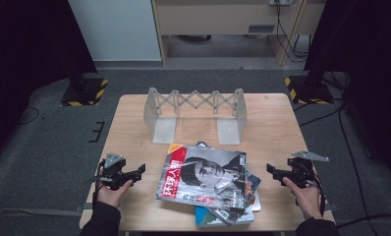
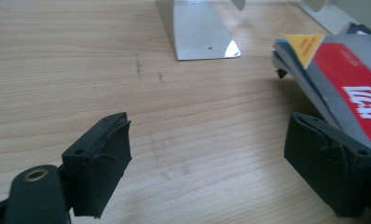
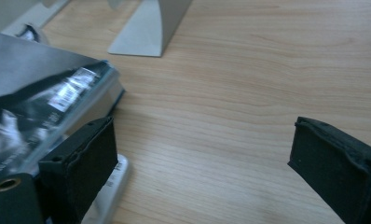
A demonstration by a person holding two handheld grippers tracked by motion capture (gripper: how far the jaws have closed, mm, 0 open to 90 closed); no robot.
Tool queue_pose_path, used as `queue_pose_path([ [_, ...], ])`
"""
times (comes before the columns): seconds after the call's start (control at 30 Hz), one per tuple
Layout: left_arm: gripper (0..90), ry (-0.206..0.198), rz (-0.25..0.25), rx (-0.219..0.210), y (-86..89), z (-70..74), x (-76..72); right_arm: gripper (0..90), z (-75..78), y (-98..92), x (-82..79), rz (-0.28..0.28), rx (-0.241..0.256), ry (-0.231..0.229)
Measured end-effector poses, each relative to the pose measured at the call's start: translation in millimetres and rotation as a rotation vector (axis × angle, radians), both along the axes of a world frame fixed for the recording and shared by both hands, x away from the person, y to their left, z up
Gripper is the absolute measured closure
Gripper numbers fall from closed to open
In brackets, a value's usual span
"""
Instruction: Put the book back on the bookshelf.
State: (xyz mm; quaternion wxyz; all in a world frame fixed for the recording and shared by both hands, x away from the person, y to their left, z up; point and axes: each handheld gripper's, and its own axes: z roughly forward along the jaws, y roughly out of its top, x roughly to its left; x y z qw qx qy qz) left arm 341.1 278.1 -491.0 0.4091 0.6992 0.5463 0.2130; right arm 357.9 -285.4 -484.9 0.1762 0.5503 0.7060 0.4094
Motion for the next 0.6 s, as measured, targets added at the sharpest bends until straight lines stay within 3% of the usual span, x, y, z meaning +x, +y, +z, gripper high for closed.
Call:
queue_pose_path([
  [0.27, 16.9, -0.033, -0.104, -0.046, -21.3, 5.8, -9.5, 7.8, 6.3, 21.7, -5.3, 0.061, 0.009, -0.026],
  [0.43, 20.2, -0.02, -0.15, -0.052, -29.9, 5.0, -11.8, 7.8, 10.1, 30.9, -10.6, 0.084, 0.033, -0.036],
  [0.6, 21.8, -0.003, -0.185, -0.085, -38.9, 3.5, -16.2, 8.5, 12.3, 41.7, -15.1, 0.106, 0.04, -0.038],
])
